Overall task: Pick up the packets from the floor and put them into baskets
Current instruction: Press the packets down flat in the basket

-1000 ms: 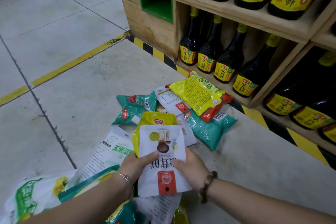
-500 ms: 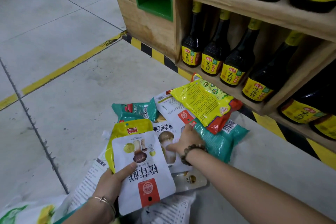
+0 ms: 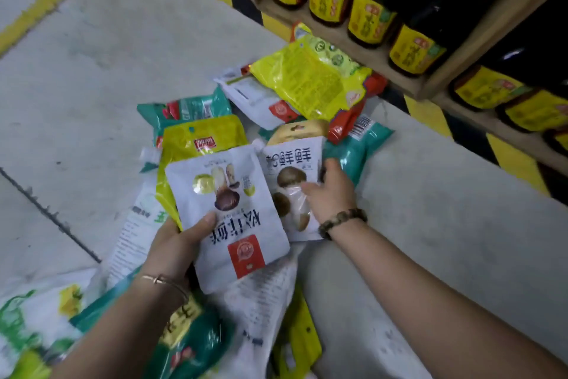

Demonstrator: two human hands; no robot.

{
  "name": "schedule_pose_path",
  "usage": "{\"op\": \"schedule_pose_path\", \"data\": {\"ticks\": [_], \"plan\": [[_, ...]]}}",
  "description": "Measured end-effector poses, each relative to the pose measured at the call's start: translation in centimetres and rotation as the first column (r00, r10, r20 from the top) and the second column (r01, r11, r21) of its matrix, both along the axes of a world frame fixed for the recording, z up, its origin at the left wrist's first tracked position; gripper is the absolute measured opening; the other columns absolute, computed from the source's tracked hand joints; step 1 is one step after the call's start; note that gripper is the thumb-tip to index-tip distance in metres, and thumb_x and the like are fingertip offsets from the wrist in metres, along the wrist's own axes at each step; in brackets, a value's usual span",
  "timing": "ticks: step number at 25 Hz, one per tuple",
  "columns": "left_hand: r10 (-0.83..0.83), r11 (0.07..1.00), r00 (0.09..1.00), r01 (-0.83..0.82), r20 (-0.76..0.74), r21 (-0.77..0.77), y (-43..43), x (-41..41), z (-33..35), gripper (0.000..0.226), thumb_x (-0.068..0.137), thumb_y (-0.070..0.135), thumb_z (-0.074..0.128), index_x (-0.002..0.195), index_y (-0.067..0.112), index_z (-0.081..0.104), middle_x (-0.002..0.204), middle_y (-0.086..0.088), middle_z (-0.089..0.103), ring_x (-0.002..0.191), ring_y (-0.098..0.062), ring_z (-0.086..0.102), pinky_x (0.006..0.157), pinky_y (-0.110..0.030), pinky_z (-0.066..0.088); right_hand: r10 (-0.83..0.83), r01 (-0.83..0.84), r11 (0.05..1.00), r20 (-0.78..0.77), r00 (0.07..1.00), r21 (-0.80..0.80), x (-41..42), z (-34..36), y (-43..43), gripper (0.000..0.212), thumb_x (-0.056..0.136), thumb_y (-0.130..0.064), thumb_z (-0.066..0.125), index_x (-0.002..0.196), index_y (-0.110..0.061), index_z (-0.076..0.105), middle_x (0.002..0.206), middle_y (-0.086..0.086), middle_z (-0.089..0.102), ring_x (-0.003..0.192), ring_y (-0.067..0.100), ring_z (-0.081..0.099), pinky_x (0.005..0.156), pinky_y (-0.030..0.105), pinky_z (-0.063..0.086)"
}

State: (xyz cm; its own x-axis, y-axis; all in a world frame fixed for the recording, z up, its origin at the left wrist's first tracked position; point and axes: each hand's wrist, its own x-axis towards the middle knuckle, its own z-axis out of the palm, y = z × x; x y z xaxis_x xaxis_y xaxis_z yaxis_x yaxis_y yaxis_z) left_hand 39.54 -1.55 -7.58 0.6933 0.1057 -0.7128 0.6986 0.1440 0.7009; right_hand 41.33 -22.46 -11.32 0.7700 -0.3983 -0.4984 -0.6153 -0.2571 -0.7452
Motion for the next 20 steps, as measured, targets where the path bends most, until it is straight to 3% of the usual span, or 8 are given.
{"op": "schedule_pose_path", "data": {"ticks": [4,10,15,17,20], "plan": [[-0.045,0.997,0.993,0.038,-0.109,-0.060,-2.2,-2.8,5.8,0.023,0.089,0.004,0.053,0.108,0.013,0.063,0.086,-0.006,0.074,0.070,-0.024,0.071,0.052,-0.033,0.056,-0.225,0.222,0.964,0.005,0.974,0.147,-5.9,7.5,-5.1,0.029,0.076,0.009,0.064,0.091,-0.012,0.051,0.093,0.004,0.061,0.085,0.017,0.059,0.070,0.024,0.044],[-0.221,0.969,0.957,0.193,-0.188,-0.158,-6.3,-6.4,18.6,0.032,0.083,0.001,0.058,0.113,0.011,0.063,0.097,-0.013,0.072,0.076,-0.030,0.071,0.056,-0.038,0.057,-0.318,0.313,0.921,-0.019,0.948,0.230,-13.9,22.1,-10.1,0.035,0.078,0.015,0.061,0.082,-0.017,0.050,0.080,-0.008,0.061,0.059,-0.009,0.059,0.051,0.008,0.046],[-0.358,0.919,0.918,0.313,-0.173,-0.240,-10.2,-9.1,29.0,0.034,0.069,0.005,0.064,0.102,0.009,0.065,0.091,-0.014,0.073,0.072,-0.029,0.071,0.054,-0.035,0.056,-0.470,0.471,0.859,-0.056,0.881,0.202,-22.0,32.8,-13.9,0.030,0.078,0.013,0.062,0.097,-0.009,0.055,0.086,-0.008,0.066,0.075,0.006,0.063,0.064,0.024,0.050],[-0.426,0.884,0.889,0.370,-0.167,-0.286,-12.2,-10.7,32.1,0.037,0.063,0.004,0.068,0.100,0.009,0.066,0.090,-0.015,0.073,0.074,-0.032,0.071,0.055,-0.036,0.056,-0.551,0.549,0.814,-0.044,0.833,0.190,-25.4,36.0,-15.9,0.031,0.077,0.011,0.064,0.092,-0.016,0.057,0.084,-0.010,0.069,0.073,0.005,0.066,0.061,0.023,0.049],[-0.526,0.836,0.836,0.473,-0.157,-0.279,-16.8,-14.5,35.6,0.039,0.059,0.003,0.072,0.097,0.008,0.067,0.088,-0.016,0.073,0.072,-0.031,0.071,0.054,-0.034,0.055,-0.614,0.615,0.776,-0.055,0.787,0.144,-30.9,39.7,-19.6,0.028,0.076,0.009,0.065,0.098,-0.008,0.059,0.090,-0.001,0.070,0.078,0.014,0.067,0.063,0.026,0.047]]}}
